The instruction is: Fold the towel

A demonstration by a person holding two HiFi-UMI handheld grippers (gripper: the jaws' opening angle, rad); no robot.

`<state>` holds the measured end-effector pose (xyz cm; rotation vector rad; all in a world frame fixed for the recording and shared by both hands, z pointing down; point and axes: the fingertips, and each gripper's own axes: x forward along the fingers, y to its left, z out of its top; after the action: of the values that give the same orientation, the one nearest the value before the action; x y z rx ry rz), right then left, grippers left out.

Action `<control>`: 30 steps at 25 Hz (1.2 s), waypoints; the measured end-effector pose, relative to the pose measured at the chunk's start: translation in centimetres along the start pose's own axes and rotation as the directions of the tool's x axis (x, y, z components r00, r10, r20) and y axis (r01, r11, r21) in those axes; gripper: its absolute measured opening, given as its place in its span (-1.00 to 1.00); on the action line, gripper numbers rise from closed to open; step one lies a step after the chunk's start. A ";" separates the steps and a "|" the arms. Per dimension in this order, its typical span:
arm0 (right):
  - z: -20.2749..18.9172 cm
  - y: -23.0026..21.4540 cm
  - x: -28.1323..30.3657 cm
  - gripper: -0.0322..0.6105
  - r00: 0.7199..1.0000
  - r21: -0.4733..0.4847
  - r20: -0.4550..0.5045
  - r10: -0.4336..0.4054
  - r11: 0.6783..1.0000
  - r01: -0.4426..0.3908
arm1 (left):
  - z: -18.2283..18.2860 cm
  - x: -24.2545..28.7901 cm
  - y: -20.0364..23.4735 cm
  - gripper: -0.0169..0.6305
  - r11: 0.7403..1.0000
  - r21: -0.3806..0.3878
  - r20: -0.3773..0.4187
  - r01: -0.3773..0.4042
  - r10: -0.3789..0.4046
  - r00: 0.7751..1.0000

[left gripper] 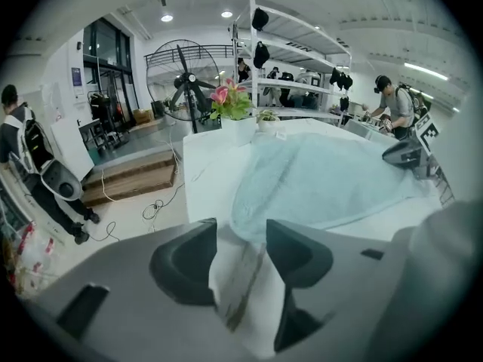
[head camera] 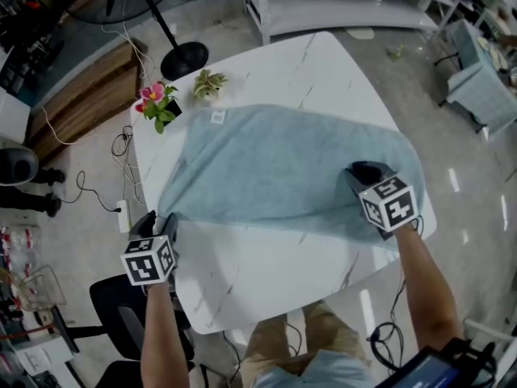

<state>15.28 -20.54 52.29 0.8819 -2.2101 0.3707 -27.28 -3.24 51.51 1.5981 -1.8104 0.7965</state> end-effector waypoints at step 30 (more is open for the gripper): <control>-13.5 5.5 -14.0 -0.76 0.995 0.238 -0.054 -0.084 0.967 0.094 | 6.3 -5.6 -22.7 -0.87 0.912 0.279 0.237 0.299 -0.367 0.899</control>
<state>25.59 -3.13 51.80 1.0876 -2.1058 0.6187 -4.42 -6.75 44.37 2.2078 -1.5972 0.6634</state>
